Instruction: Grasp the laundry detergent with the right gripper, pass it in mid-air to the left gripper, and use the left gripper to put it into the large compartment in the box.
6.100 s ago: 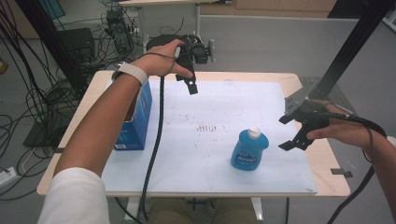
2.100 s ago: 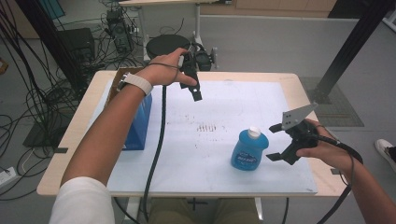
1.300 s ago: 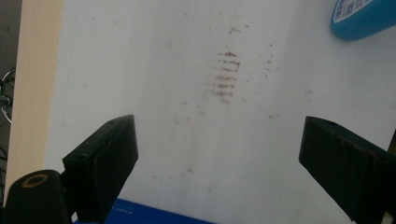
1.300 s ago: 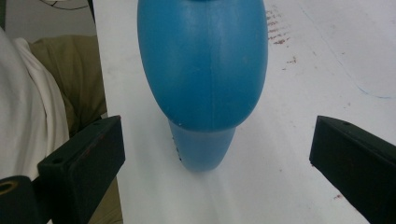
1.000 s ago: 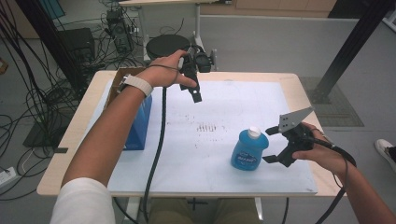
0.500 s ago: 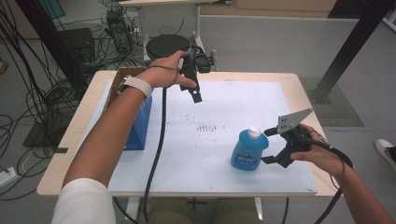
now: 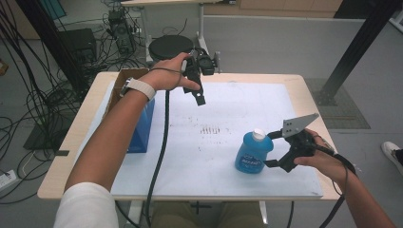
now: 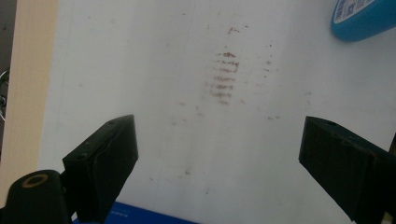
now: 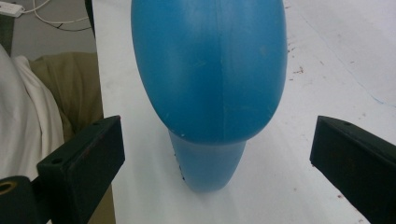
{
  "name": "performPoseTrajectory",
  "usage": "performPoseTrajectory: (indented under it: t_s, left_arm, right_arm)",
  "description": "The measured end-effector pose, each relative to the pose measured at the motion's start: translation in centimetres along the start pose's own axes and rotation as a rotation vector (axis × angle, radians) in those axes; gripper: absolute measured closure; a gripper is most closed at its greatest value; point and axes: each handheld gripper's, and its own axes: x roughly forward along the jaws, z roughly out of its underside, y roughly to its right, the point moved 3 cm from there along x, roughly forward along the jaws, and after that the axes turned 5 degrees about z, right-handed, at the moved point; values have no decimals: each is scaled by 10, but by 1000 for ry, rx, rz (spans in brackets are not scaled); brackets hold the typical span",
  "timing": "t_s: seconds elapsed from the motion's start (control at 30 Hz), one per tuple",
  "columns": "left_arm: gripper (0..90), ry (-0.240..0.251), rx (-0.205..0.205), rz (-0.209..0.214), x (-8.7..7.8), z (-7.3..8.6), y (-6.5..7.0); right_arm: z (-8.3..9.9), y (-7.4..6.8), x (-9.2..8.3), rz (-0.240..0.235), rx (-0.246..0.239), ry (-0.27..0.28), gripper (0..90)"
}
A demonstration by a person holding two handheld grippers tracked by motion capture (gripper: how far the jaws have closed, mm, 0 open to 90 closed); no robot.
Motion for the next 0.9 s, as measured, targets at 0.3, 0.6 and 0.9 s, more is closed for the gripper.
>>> performPoseTrajectory:
  t_s: [0.3, 0.6, 0.9]
  left_arm:
    - [122, 2, -1, 1, 1, 0, 0]
    - [121, 4, -2, 0, 2, 0, -1]
    - [121, 8, -12, 2, 2, 0, 0]
  right_arm:
    - [5, -1, 7, -4, 8, 19, 31]
    - [7, -1, 8, 9, 15, 49, 30]
    - [8, -2, 10, 3, 27, 50, 30]
